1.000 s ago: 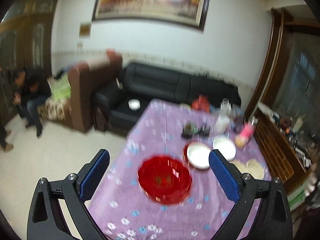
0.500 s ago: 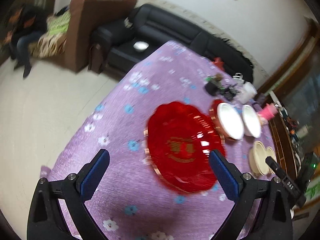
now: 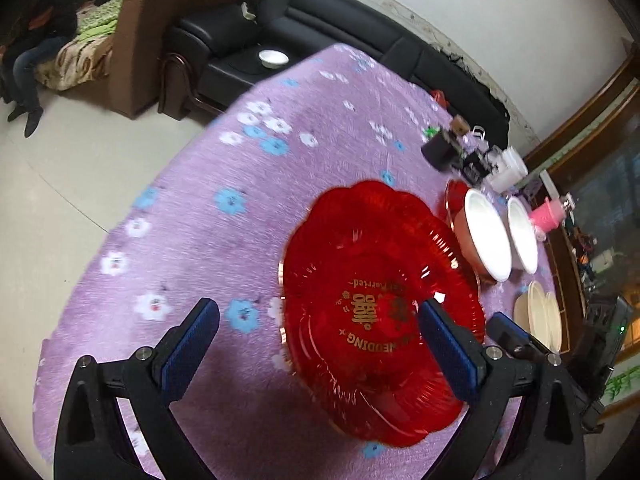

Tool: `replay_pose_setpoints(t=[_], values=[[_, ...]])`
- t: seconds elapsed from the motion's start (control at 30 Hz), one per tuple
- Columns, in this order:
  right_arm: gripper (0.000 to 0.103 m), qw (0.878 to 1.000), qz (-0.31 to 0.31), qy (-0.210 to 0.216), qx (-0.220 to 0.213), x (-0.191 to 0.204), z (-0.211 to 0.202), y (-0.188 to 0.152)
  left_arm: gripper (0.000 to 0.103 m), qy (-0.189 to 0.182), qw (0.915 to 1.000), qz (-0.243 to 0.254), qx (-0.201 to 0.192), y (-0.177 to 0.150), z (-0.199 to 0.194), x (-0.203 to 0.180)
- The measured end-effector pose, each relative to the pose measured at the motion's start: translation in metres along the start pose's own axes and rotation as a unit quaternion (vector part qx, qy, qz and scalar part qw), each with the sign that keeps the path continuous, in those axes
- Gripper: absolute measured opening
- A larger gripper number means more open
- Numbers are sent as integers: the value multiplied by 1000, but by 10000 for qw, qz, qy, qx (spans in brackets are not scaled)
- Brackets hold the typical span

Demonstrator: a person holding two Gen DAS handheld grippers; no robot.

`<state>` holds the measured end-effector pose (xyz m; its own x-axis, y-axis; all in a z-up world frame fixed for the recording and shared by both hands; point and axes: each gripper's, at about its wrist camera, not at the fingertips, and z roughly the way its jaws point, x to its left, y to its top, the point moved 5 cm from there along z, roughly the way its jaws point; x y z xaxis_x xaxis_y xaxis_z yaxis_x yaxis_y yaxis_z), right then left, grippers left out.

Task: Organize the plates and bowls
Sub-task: 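Grasp the large red plate rim with the right gripper while the left gripper grasps it too, then carry the red plate with both grippers, lower it onto the tablecloth, open both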

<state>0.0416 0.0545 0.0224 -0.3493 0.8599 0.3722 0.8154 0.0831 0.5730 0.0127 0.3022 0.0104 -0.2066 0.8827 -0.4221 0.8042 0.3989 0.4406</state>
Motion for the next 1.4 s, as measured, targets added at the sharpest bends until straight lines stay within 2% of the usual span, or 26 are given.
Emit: replay_pose_setpoints(t=[0.13, 0.17, 0.2, 0.27, 0.37, 0.5, 0.63, 0.87, 1.0, 1.1, 1.4], values=[[63, 9996, -66, 5, 261, 11, 27, -6, 97, 69, 9997, 133, 191, -4, 21, -8], [52, 9995, -52, 15, 321, 12, 32, -7, 90, 67, 9996, 147, 232, -5, 25, -9], [40, 9993, -36, 50, 381, 13, 37, -9, 77, 58, 9994, 154, 302, -6, 29, -11], [31, 9988, 7, 139, 476, 15, 44, -11, 60, 96, 9990, 164, 408, -9, 35, -13], [20, 9991, -96, 6, 408, 15, 42, -11, 51, 272, 9991, 185, 263, -9, 31, -12], [20, 9997, -212, -22, 128, 16, 26, -7, 49, 143, 9997, 178, 118, -9, 17, -17], [20, 9990, -419, -104, -126, 25, 9, -2, 49, 323, 9988, 361, -120, -7, 4, -25], [20, 9995, -306, -39, 55, 26, 24, -15, 49, 569, 9976, 393, -70, -10, 10, -17], [20, 9997, -229, -7, 113, 23, 29, -20, 49, 546, 9980, 325, -19, -13, 13, -12], [20, 9996, -276, -4, 83, 25, 27, -19, 49, 579, 9974, 397, -134, -15, 6, -16], [20, 9993, -356, 5, 135, 25, 28, -31, 49, 1355, 9857, 924, -375, -26, 4, -22]])
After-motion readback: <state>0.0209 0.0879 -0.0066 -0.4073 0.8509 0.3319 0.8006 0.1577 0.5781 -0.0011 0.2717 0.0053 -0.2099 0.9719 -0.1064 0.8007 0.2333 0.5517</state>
